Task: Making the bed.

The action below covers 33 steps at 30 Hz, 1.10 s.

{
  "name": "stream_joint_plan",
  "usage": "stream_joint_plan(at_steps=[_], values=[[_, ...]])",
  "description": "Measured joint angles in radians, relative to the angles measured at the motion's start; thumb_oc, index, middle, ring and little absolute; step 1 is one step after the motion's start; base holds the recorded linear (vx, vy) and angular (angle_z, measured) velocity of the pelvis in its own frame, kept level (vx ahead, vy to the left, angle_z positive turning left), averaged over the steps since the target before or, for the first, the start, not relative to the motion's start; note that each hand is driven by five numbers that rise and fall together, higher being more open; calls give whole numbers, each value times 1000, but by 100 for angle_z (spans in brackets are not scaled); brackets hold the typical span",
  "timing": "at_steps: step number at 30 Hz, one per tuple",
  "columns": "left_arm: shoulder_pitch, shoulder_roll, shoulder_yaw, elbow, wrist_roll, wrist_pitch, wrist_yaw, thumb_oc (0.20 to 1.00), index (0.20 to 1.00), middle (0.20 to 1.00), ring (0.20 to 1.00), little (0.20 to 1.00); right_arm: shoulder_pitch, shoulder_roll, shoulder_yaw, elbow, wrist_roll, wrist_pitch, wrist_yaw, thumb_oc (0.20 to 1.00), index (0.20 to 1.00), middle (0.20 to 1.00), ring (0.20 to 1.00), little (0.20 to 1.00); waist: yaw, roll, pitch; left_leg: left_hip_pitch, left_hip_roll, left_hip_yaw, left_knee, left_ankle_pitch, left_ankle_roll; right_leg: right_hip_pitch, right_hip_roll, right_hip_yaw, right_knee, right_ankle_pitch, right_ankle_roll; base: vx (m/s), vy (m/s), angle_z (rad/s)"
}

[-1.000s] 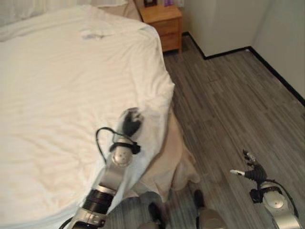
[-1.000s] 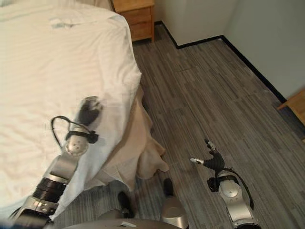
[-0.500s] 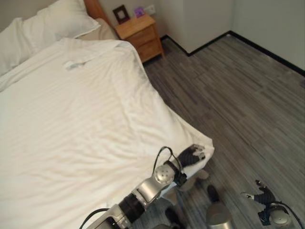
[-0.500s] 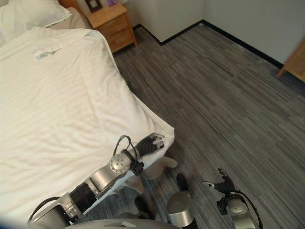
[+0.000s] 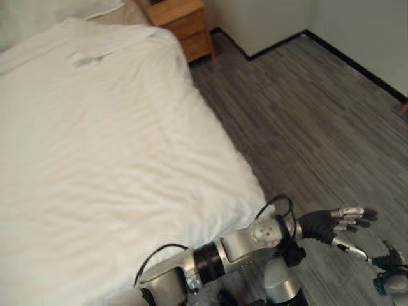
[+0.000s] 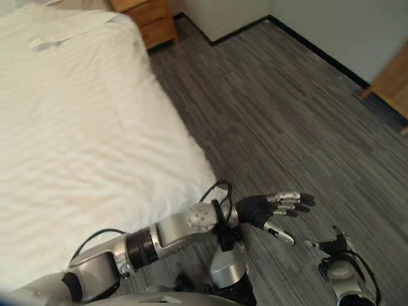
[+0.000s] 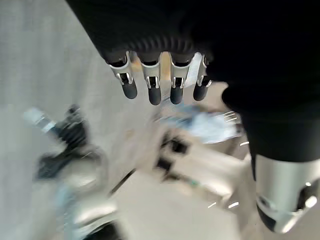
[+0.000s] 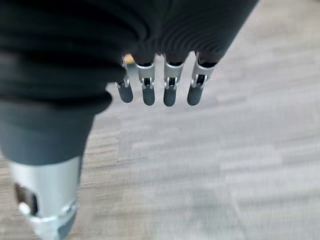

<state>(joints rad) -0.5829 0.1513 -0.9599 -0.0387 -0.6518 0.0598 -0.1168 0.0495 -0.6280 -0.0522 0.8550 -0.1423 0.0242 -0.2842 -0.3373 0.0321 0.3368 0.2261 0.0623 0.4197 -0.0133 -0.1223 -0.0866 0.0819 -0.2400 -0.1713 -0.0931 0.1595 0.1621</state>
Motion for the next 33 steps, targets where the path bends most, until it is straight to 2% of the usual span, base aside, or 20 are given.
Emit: stream_joint_plan(at_steps=[1, 2, 3, 4, 5, 7, 8, 10, 12, 13, 14, 16, 17, 22, 24, 28, 30, 31, 32, 33], values=[[14, 51, 56, -56, -2, -3, 4, 1000, 1000, 1000, 1000, 1000, 23, 3, -66, -52, -1, 3, 2, 1000, 1000, 1000, 1000, 1000, 26, -18, -8, 7, -9, -14, -2, -2, 0, 12, -11, -12, 1, 1, 11, -76, 1, 46], [40, 158, 151, -162, -2, -18, 46, 1000, 1000, 1000, 1000, 1000, 49, -14, -80, -101, -3, -3, -32, 1000, 1000, 1000, 1000, 1000, 39, -40, -48, 3, -13, -35, -14, 2, 2, 8, -21, -25, 19, -6, 21, -92, -7, 57], [94, 227, 259, -202, 23, -35, 61, 1000, 1000, 1000, 1000, 1000, 60, -18, -91, -156, -6, -2, -39, 1000, 1000, 1000, 1000, 1000, 67, -43, -90, 6, -17, -56, -42, 18, 5, 10, -21, -34, 23, -10, 26, -111, -38, 51], [228, 293, 505, -210, 117, -69, 101, 1000, 1000, 1000, 1000, 1000, 94, -20, -97, -303, -8, -5, -47, 200, 200, 200, 200, 200, 111, -64, -147, 22, -7, -61, -77, 43, 2, 13, -5, -44, 25, -14, 32, -92, -54, 27], [266, 303, 585, -192, 140, -73, 132, 1000, 1000, 1000, 1000, 1000, 111, -19, -93, -332, -9, -16, -57, 200, 200, 200, 200, 200, 118, -65, -164, 26, 0, -59, -80, 52, -2, 12, 3, -47, 29, -15, 32, -63, -42, 27], [424, 341, 760, -119, 229, -94, 174, 1000, 1000, 1000, 1000, 1000, 112, -16, -88, -472, 5, -38, -29, 200, 200, 200, 200, 200, 177, -101, -181, 17, 22, -88, -85, 70, -7, 9, 20, -53, 61, -19, 37, -35, -49, 42], [492, 352, 800, -82, 257, -96, 180, 1000, 1000, 1000, 1000, 1000, 102, 3, -81, -513, 15, -39, -17, 200, 200, 200, 200, 200, 202, -117, -186, 5, 31, -113, -85, 70, -7, 9, 19, -53, 70, -29, 45, -42, -61, 50], [573, 329, 863, 51, 291, -78, 208, 1000, 1000, 1000, 1000, 1000, 62, 46, -55, -533, 47, -56, 7, 200, 200, 200, 200, 200, 206, -144, -186, -9, 42, -152, -82, 87, -3, -4, 26, -37, 114, -37, 44, 1, -31, 63], [647, 307, 902, 166, 315, -72, 229, 1000, 1000, 1000, 1000, 1000, -6, 126, -19, -527, 115, -55, 34, 200, 200, 200, 200, 200, 225, -152, -186, -45, 57, -203, -86, 92, 10, -47, 29, 42, 186, -66, 53, 61, -19, 53], [670, 288, 923, 220, 315, -70, 233, 1000, 1000, 1000, 1000, 1000, -30, 164, -9, -528, 141, -55, 42, 200, 200, 200, 200, 200, 228, -153, -187, -50, 59, -217, -86, 96, 11, -43, 33, 83, 182, -73, 52, 137, -41, 64], [734, 254, 970, 326, 316, -50, 253, 1000, 1000, 1000, 1000, 1000, -82, 247, 43, -527, 246, -56, 73, 200, 200, 200, 200, 200, 257, -160, -191, -61, 58, -245, -81, 108, 0, -1, 42, 150, 92, -79, 49, 122, -35, 55], [793, 238, 1043, 387, 319, -46, 273, 1000, 1000, 1000, 1000, 1000, -151, 339, 65, -526, 393, -56, 103, 200, 200, 200, 200, 200, 292, -176, -198, -62, 43, -237, -80, 118, -16, 33, 34, 131, 7, -75, 42, 94, -50, 19], [834, 231, 1070, 410, 317, -27, 296, 1000, 1000, 1000, 1000, 1000, -209, 387, 92, -531, 519, -67, 136, 200, 200, 200, 200, 200, 335, -151, -185, -85, 43, -245, -81, 126, -28, 39, 36, 102, -7, -89, 51, 68, -45, 9], [960, 161, 1087, 434, 293, -44, 297, 1000, 1000, 1000, 1000, 1000, -363, 448, 144, -542, 832, -108, 158, 200, 200, 200, 200, 200, 400, -23, -151, -118, 57, -289, -85, 154, -41, 36, 49, 53, -8, -96, 49, -63, -52, 27], [952, 115, 1085, 520, 259, -47, 306, 1000, 1000, 1000, 1000, 1000, -418, 480, 133, -600, 904, -163, 162, 200, 200, 200, 200, 200, 389, -3, -150, -164, 57, -311, -82, 173, -40, 1, 49, 31, -9, -92, 43, -180, -45, 38], [879, 86, 1061, 679, 183, -57, 310, 1000, 1000, 1000, 1000, 1000, -523, 521, 132, -600, 1012, -277, 158, 200, 200, 200, 200, 200, 424, 57, -115, -291, 70, -358, -80, 233, -49, -97, 65, -8, -10, -65, 32, -177, -36, 33], [833, 85, 1033, 742, 154, -60, 311, 1000, 1000, 1000, 1000, 1000, -552, 532, 119, -532, 1030, -315, 157, 200, 200, 200, 200, 200, 423, 88, -97, -341, 72, -371, -83, 243, -47, -134, 67, -21, -8, -50, 23, -129, -16, 29], [795, 81, 997, 764, 143, -62, 309, 1000, 1000, 1000, 1000, 1000, -550, 526, 93, -380, 1056, -319, 137, 200, 200, 200, 200, 200, 419, 118, -80, -379, 74, -364, -86, 250, -44, -167, 65, -28, -8, -39, 22, -77, 12, 17], [771, 83, 984, 752, 143, -67, 307, 1000, 1000, 1000, 1000, 1000, -493, 521, 67, -252, 1062, -314, 121, 200, 200, 200, 200, 200, 414, 124, -66, -389, 80, -342, -86, 250, -44, -178, 64, -30, -8, -36, 21, -53, 42, 15], [772, 89, 972, 738, 143, -73, 306, 1000, 1000, 1000, 1000, 1000, -443, 519, 68, -231, 1062, -320, 143, 200, 200, 200, 200, 200, 407, 126, -61, -393, 81, -338, -86, 250, -44, -180, 64, -29, -10, -36, 21, -34, 46, -4]])
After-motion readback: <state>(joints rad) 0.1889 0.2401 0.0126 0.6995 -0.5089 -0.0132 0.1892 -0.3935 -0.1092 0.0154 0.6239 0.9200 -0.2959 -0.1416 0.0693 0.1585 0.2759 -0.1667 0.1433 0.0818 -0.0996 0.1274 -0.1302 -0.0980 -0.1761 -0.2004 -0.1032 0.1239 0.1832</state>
